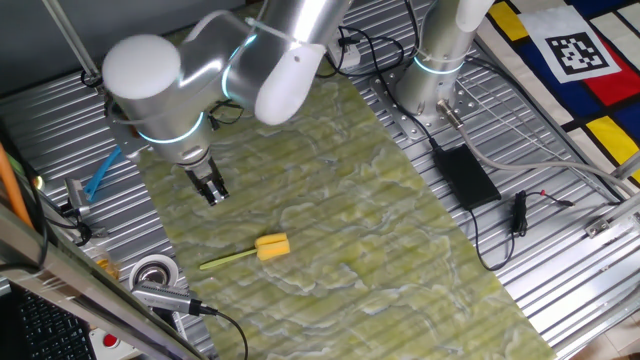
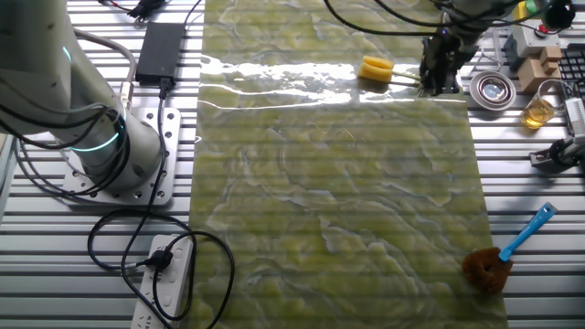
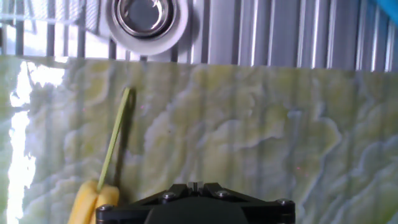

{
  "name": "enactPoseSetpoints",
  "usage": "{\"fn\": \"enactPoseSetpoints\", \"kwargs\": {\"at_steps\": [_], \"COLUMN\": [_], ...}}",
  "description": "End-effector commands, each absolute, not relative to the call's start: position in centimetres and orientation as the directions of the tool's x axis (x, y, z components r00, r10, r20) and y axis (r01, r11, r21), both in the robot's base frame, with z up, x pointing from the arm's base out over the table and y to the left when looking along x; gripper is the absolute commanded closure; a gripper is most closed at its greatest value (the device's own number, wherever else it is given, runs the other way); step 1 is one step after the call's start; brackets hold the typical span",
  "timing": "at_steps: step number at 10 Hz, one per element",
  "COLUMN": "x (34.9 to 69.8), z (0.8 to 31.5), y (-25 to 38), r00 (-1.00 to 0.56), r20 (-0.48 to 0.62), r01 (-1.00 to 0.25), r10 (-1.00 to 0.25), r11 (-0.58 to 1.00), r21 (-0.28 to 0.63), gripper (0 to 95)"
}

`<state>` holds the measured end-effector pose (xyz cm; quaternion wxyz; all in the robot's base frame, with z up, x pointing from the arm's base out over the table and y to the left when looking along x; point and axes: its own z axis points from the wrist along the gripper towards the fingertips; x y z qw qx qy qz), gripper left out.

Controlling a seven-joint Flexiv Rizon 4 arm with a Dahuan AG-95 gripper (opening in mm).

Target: Scrub the table with a brush

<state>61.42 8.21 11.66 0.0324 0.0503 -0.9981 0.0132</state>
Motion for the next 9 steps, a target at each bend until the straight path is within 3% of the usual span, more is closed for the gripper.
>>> {"fn": "enactPoseSetpoints", "kwargs": {"at_steps": [1, 8, 9], "x": [61.2, 62.2, 62.6], "z": [11.8, 11.2, 10.6], "y": [8.2, 9.7, 10.7], "r00": [-0.968, -0.984, -0.986], "r20": [0.076, 0.070, 0.068], "r01": [-0.236, -0.162, -0.146], "r10": [-0.238, -0.166, -0.149], "r11": [0.971, 0.985, 0.988], "r21": [0.037, 0.060, 0.059], "gripper": [95.0, 95.0, 76.0]}}
